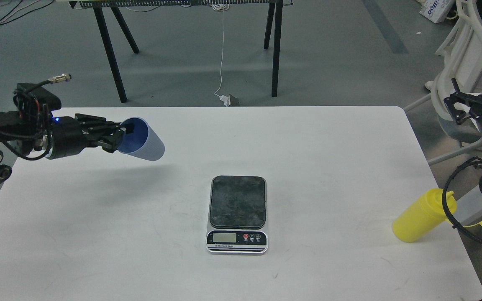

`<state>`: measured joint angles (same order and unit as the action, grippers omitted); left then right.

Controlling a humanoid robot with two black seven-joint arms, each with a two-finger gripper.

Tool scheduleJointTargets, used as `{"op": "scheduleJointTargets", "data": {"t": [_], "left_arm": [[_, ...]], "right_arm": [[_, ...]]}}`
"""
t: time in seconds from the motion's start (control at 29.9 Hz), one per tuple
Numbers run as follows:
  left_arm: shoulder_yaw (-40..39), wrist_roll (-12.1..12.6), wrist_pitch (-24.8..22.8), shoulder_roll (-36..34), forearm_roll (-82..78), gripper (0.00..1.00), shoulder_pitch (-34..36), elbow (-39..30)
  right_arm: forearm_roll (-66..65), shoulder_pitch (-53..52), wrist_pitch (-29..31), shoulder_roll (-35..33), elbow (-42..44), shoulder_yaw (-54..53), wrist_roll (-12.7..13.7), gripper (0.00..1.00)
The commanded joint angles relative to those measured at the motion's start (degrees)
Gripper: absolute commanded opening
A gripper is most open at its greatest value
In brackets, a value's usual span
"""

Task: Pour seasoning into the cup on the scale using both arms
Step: 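Carry the blue cup with the left gripper onto the scale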

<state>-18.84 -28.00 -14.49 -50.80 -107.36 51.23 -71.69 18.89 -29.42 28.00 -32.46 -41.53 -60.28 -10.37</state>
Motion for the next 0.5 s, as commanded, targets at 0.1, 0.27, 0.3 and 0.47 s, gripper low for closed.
{"op": "scheduleJointTargets", "data": {"t": [0.1, 0.27, 0.3, 0.47], "left_arm": [[0.3, 0.0, -11.6, 10.5, -2.9, 0.04, 4.8, -6.6], [2.3, 1.8, -13.5, 19.0, -8.7, 0.04, 5.2, -6.1], [2.9, 2.5, -13.5, 20.4, -9.1, 0.05, 5.1, -5.7], [5.6, 5.7, -13.5, 23.2, -9.1, 0.06, 5.0, -2.3]], "right_arm": [[0.0, 0.4, 0.0, -1.5, 0.0, -0.4, 0.0, 0.99], [0.1, 1.6, 0.0, -2.0, -0.1, -1.8, 0.0, 0.99], [0.1, 1.7, 0.0, -2.0, -0.1, -1.8, 0.0, 0.99], [0.2, 2.3, 0.0, -2.5, -0.2, -1.9, 0.0, 0.99]]}}
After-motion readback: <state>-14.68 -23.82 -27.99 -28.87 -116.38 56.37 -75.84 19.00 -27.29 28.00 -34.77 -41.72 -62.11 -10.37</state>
